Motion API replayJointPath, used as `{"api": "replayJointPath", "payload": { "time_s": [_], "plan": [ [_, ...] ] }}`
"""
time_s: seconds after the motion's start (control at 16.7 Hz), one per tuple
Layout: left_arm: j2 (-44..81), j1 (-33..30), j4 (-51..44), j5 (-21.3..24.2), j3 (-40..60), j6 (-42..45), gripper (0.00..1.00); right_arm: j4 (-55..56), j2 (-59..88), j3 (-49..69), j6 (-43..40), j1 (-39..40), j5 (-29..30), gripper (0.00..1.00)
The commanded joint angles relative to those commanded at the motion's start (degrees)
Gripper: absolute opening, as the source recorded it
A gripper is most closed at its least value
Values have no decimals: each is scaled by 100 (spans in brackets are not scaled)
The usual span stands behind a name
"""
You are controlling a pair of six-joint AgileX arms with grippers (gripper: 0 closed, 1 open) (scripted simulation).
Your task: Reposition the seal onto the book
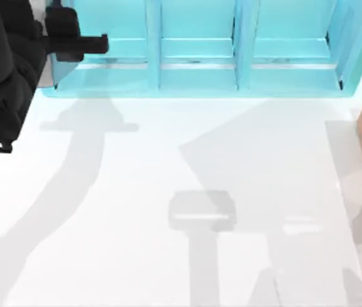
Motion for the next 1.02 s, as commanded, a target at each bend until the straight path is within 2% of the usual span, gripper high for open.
{"api": "replayJointPath", "payload": {
  "time_s": [0.42,0.6,0.78,1.02],
  "plan": [
    [-165,-20,-146,-46,-105,3,0,0,0,0,0,0,0,100],
    [39,-204,-171,-225,22,-350,0,0,0,0,0,0,0,100],
    [518,-598,-258,-651,280,-1251,0,0,0,0,0,0,0,100],
    [1417,-1318,-477,-1462,709,-3274,0,0,0,0,0,0,0,100]
  ]
}}
